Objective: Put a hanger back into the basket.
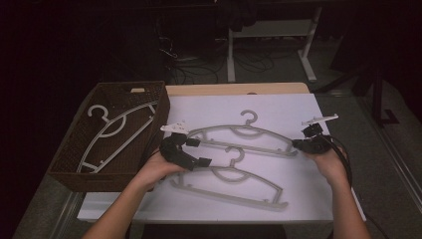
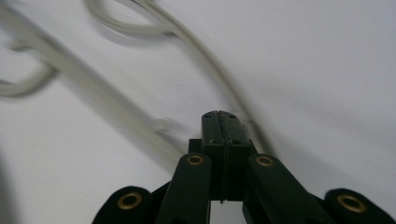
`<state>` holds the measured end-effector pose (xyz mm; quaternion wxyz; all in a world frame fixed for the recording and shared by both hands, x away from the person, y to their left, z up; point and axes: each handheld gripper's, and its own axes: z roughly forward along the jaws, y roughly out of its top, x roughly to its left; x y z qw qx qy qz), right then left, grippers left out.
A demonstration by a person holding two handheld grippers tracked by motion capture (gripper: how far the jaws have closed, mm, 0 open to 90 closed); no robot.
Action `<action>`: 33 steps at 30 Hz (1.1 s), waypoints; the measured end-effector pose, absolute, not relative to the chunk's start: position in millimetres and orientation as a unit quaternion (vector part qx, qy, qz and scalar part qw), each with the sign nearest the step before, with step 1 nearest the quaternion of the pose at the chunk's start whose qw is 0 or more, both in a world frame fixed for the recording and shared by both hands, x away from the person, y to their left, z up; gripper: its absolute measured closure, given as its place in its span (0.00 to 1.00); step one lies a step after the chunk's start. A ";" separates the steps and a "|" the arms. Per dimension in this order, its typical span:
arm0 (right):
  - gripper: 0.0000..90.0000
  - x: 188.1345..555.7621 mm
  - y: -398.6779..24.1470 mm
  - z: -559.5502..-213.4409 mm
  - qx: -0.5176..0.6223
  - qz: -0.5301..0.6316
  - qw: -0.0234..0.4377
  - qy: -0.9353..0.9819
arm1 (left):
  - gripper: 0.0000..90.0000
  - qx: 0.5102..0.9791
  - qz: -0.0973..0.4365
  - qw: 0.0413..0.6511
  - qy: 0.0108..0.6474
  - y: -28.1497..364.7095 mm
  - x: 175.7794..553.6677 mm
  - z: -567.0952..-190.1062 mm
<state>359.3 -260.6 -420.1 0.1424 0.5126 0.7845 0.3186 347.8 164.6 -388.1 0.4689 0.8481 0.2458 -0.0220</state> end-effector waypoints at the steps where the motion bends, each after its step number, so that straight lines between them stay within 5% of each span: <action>1: 0.99 356.7 -256.8 -418.9 0.506 0.323 0.137 0.788 | 0.05 0.849 -0.022 0.468 0.246 164.5 347.6 -388.4; 33: 0.99 354.9 -235.0 -438.0 0.482 0.302 0.132 0.812 | 0.06 0.856 -0.011 0.448 0.260 147.3 360.6 -397.5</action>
